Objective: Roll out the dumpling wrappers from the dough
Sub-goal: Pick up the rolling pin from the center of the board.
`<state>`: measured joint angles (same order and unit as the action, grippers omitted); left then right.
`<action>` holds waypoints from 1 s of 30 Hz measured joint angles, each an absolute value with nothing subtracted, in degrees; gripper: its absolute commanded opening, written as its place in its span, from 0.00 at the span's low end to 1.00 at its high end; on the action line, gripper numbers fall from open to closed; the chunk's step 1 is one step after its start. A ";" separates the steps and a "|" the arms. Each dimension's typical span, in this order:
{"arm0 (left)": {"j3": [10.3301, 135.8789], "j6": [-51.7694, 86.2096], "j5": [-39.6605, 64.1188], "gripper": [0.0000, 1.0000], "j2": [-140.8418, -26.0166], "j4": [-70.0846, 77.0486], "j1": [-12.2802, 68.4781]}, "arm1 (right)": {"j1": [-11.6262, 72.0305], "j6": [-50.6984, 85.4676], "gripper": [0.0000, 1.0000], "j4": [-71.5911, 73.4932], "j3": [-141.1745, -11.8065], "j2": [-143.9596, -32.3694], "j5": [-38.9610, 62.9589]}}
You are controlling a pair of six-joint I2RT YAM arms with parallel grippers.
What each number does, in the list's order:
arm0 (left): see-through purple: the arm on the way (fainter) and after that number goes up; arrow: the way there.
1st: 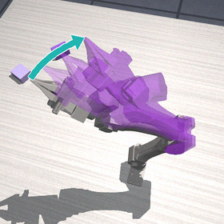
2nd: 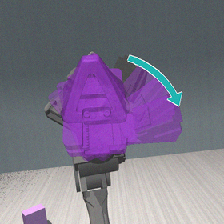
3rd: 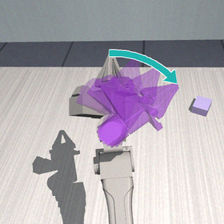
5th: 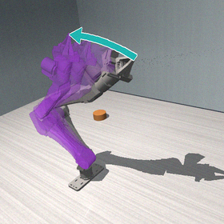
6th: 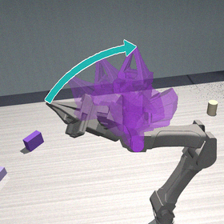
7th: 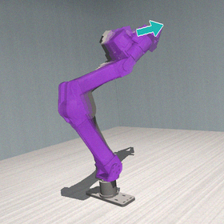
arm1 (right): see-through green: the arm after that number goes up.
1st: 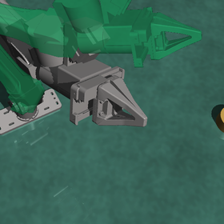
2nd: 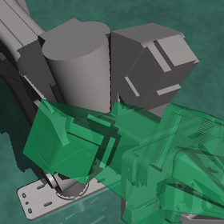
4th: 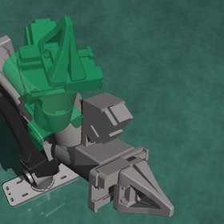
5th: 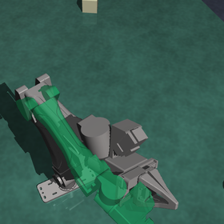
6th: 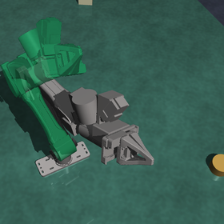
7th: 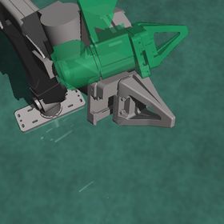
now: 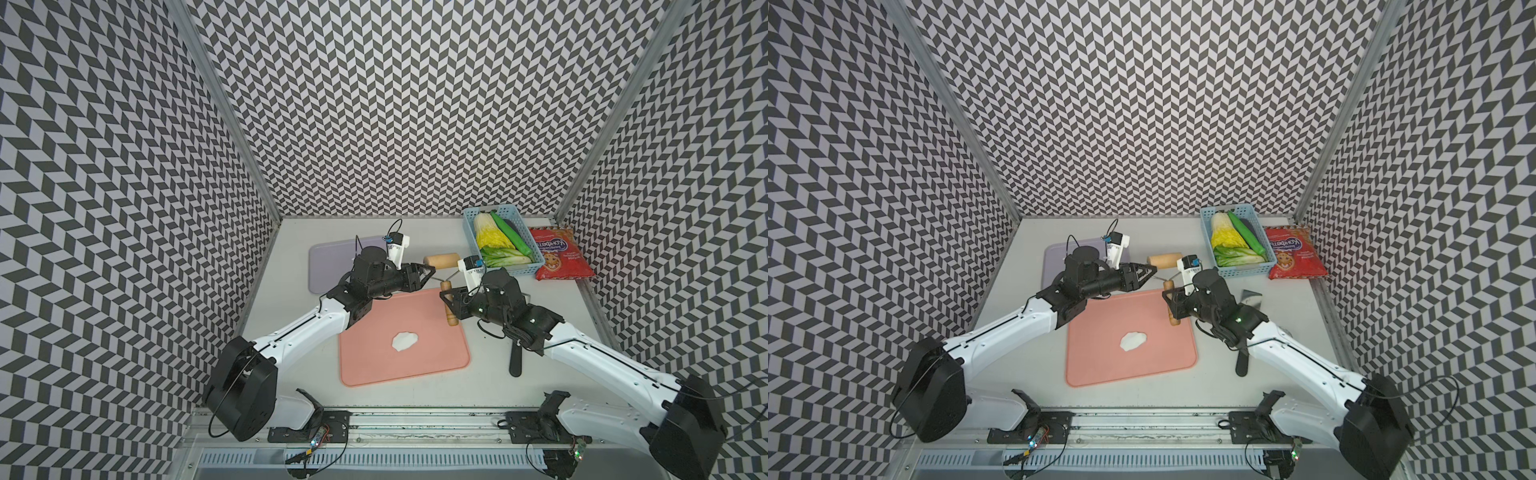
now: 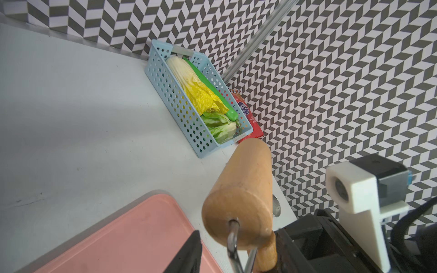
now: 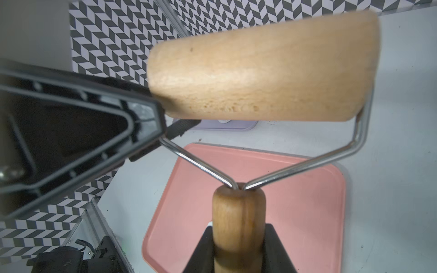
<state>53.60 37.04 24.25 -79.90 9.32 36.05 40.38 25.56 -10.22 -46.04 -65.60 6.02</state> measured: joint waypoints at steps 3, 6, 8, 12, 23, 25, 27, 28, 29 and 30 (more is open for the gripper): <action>53.60 37.23 23.64 0.39 -80.27 9.50 37.67 | 40.75 26.22 0.00 -10.22 -46.00 -65.10 5.93; 53.60 37.56 23.22 0.27 -80.38 10.33 38.52 | 40.77 26.96 0.00 -10.15 -45.84 -63.70 5.96; 53.63 37.71 23.22 0.17 -80.55 11.16 38.81 | 40.82 27.31 0.00 -10.11 -45.80 -62.83 5.89; 54.70 39.20 24.56 0.00 -80.75 12.78 39.48 | 40.93 27.49 0.00 -10.11 -45.78 -62.54 5.63; 54.87 41.10 25.02 0.00 -81.21 14.74 39.55 | 41.19 26.57 0.48 -10.09 -45.78 -61.36 2.63; 54.87 41.69 25.04 0.00 -81.47 15.09 39.16 | 41.23 26.41 0.57 -8.80 -45.39 -60.31 2.02; 54.87 42.33 25.06 0.00 -81.76 15.53 38.35 | 41.25 26.61 0.66 -7.25 -44.40 -59.00 1.85; 54.87 42.74 25.15 0.00 -81.78 15.79 37.80 | 41.25 26.63 0.70 -6.74 -43.83 -58.33 1.85; 54.87 43.20 25.26 0.00 -81.78 16.08 37.26 | 41.25 26.83 0.73 -6.44 -43.40 -57.93 1.89; 54.87 43.66 25.41 0.00 -81.78 16.73 36.56 | 41.25 26.72 0.76 -5.82 -42.78 -57.43 1.96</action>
